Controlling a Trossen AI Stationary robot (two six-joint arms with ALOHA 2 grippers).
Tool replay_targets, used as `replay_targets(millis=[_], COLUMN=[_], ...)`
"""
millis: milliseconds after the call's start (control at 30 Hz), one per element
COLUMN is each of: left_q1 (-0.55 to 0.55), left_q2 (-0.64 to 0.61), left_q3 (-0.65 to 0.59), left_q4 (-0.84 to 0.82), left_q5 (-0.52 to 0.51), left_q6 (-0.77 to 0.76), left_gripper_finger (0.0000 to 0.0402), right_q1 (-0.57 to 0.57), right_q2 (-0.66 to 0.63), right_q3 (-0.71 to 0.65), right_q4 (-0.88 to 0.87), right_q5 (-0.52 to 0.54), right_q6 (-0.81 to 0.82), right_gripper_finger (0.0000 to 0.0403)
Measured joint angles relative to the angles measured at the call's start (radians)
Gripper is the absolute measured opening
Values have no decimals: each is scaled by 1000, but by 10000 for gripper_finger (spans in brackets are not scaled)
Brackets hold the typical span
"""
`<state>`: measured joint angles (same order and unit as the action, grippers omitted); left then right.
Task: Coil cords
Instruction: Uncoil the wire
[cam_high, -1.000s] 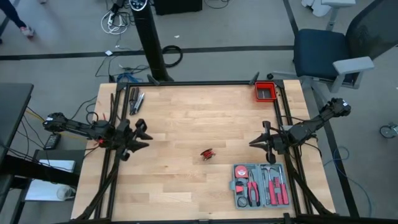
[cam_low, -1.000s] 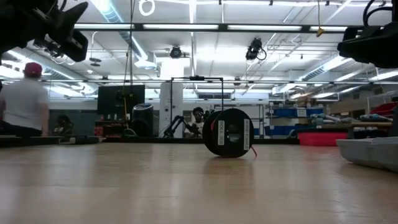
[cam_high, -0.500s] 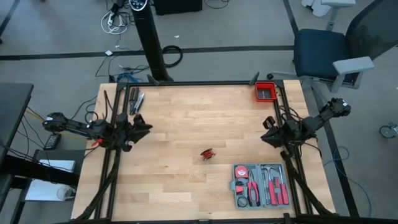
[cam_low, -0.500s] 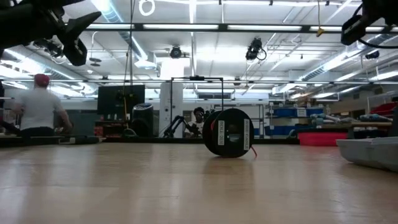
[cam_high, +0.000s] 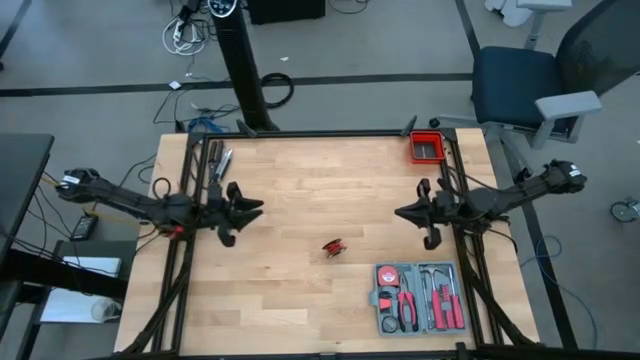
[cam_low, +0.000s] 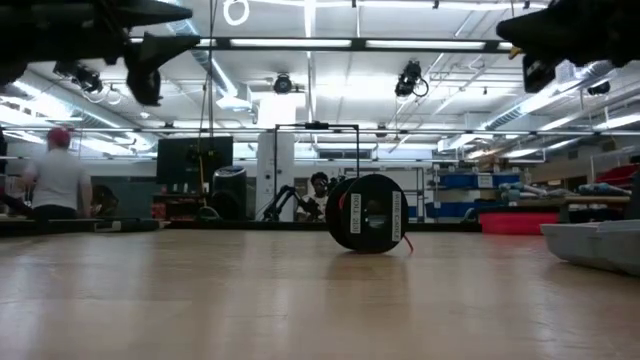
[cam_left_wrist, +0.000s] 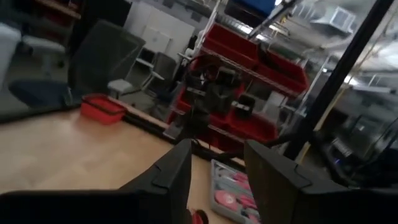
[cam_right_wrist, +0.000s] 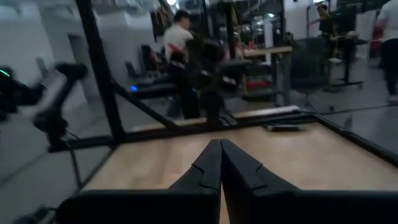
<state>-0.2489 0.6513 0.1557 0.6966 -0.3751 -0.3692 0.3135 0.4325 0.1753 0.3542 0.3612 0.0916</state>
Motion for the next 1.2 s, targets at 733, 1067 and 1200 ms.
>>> replay_targets(millis=[733, 1067, 1200], left_q1=[-2, 3, 14], left_q2=[556, 648, 648], left_q3=[425, 443, 443], left_q4=[-125, -63, 17], left_q5=[-3, -151, -152], left_q6=[-4, 127, 183], left_gripper_finger=[152, 152, 152], right_q1=[-323, -345, -362], right_q2=[522, 614, 670], right_q3=[350, 357, 357], right_q4=[-207, -148, -121], right_q5=[-418, -431, -441], right_q6=[-128, -139, -154], right_gripper_finger=[37, 26, 21])
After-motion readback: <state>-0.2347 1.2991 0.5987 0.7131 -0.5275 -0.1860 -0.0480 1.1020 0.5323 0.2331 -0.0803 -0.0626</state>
